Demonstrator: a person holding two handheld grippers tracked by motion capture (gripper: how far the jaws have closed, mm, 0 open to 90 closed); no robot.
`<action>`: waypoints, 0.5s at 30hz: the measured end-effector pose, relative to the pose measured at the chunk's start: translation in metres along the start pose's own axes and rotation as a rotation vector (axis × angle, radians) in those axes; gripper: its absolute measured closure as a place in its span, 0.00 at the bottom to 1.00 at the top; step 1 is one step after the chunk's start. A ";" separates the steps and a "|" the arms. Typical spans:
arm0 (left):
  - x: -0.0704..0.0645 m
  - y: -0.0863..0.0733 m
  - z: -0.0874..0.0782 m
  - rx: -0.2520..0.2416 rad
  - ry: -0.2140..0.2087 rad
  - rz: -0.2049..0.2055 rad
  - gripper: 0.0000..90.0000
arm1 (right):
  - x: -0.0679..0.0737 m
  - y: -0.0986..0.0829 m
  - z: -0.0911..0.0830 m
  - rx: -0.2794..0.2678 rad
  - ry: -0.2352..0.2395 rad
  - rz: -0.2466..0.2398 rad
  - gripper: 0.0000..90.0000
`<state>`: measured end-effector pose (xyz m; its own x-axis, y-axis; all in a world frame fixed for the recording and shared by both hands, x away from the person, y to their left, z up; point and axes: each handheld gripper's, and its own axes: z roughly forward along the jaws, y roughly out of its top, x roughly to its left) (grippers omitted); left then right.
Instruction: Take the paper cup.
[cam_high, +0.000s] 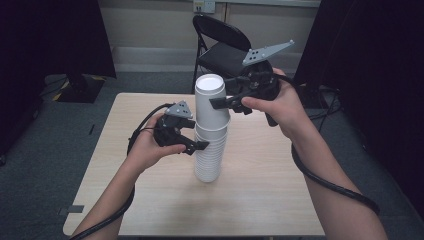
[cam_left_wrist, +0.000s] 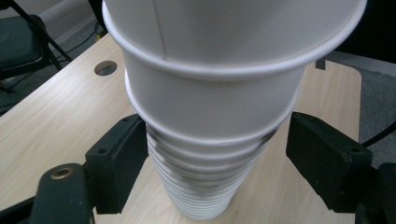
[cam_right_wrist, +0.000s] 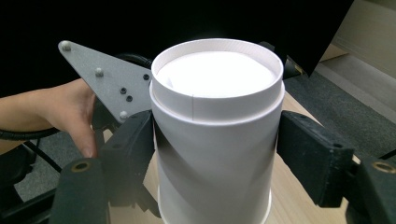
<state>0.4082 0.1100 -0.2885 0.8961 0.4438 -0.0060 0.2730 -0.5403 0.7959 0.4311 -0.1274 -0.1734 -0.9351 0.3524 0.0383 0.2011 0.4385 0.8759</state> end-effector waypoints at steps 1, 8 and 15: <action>0.000 0.000 0.000 0.000 0.001 -0.001 0.26 | 0.000 0.000 0.001 0.006 -0.001 -0.007 0.28; -0.001 0.002 0.001 0.005 0.005 0.005 0.28 | 0.001 0.000 0.011 0.044 -0.009 -0.022 0.23; -0.001 0.002 0.000 0.012 0.010 0.008 0.28 | 0.004 0.002 0.022 0.058 -0.027 -0.043 0.22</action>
<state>0.4077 0.1088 -0.2872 0.8948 0.4464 0.0068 0.2696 -0.5524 0.7888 0.4343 -0.1074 -0.1822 -0.9351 0.3542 -0.0127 0.1783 0.5011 0.8468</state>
